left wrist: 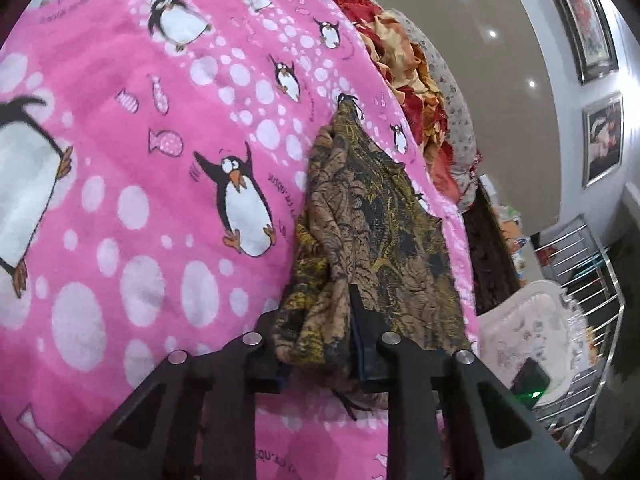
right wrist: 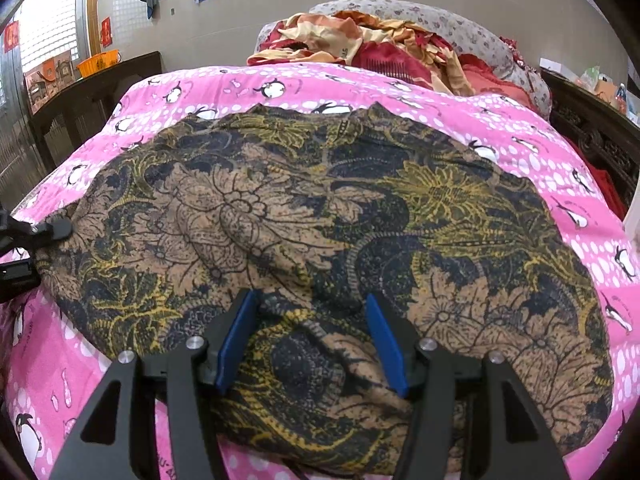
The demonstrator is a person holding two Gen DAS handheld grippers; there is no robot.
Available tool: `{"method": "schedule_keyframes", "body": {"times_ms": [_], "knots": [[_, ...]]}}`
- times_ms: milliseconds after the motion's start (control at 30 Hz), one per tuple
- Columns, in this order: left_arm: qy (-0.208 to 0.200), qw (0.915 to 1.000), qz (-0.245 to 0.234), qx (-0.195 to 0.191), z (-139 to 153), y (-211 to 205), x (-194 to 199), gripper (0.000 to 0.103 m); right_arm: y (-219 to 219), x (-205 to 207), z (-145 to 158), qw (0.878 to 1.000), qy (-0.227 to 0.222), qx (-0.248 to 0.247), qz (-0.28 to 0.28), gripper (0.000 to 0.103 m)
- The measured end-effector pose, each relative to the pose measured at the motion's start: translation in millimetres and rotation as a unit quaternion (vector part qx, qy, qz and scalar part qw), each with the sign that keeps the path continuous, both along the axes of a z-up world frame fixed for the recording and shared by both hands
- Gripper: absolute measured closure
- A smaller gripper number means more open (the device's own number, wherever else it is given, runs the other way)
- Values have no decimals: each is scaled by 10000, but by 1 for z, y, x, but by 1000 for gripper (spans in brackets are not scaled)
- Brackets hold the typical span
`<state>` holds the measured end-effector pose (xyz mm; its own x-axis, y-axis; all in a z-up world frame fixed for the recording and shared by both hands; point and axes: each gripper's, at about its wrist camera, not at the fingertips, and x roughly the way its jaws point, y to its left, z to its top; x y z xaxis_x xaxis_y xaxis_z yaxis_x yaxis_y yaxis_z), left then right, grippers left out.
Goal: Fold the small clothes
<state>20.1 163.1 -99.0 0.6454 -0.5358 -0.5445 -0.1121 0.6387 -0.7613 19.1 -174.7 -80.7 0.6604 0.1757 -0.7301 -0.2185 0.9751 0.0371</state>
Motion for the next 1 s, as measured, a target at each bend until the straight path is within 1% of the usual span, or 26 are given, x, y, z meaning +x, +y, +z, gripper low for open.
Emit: {"method": "schedule_keyframes", "body": {"times_ms": [67,100,167,200,233,267,300,333,367,400,467,533,600,633,700,767,867,900,933,967,1000], "knots": [[-13,9996,28,263,3,-5,-1,103,-1,1,1,10000,67,49,-3,42],[-32,9992,32,402,6,-7,-2,103,0,5,5,9997,244,-14,9,42],[-257,9962,-60,828,19,-16,-3,103,4,17,17,9980,604,-205,2,42],[-498,9915,-141,1197,31,-24,-6,103,6,24,28,9974,668,-265,5,42],[-815,9833,-254,1606,44,-34,-10,103,7,32,46,9982,563,-175,104,42],[-1085,9750,-358,1907,55,-44,-13,103,10,39,61,9986,460,-48,241,42],[-1434,9638,-494,2193,69,-57,-16,103,15,49,75,9984,383,94,412,42],[-1625,9576,-579,2309,76,-64,-17,103,23,66,90,9968,403,288,632,40],[-1821,9513,-679,2392,84,-72,-17,103,29,80,98,9945,499,456,801,38],[-1952,9473,-771,2421,90,-79,-16,103,39,103,106,9885,746,764,1072,33],[-2091,9428,-959,2412,97,-86,-13,103,56,135,109,9774,1106,1130,1401,33],[-2167,9397,-1152,2383,101,-93,-10,103,73,163,108,9685,1379,1338,1583,33],[-2228,9358,-1304,2401,103,-102,-8,103,86,185,104,9597,1556,1551,1754,33],[-2255,9338,-1401,2398,104,-107,-6,103,92,197,99,9548,1728,1612,1801,33],[-2279,9299,-1567,2423,106,-116,-3,103,108,219,87,9490,2055,1508,1857,33],[-2292,9274,-1743,2386,107,-125,-1,103,120,230,81,9513,2154,1206,1849,33],[-2345,9213,-1988,2381,108,-135,-2,103,135,242,75,9531,2203,715,1950,35],[-2357,9202,-2012,2393,109,-137,-4,103,138,246,72,9539,2229,571,1928,39],[-2358,9190,-2027,2422,109,-140,-4,103,141,250,68,9544,2287,344,1887,54],[-2349,9195,-2038,2405,108,-142,-4,103,141,252,64,9543,2339,176,1854,65],[-2338,9212,-2033,2356,109,-142,-4,103,138,252,61,9514,2432,115,1885,90]]}}
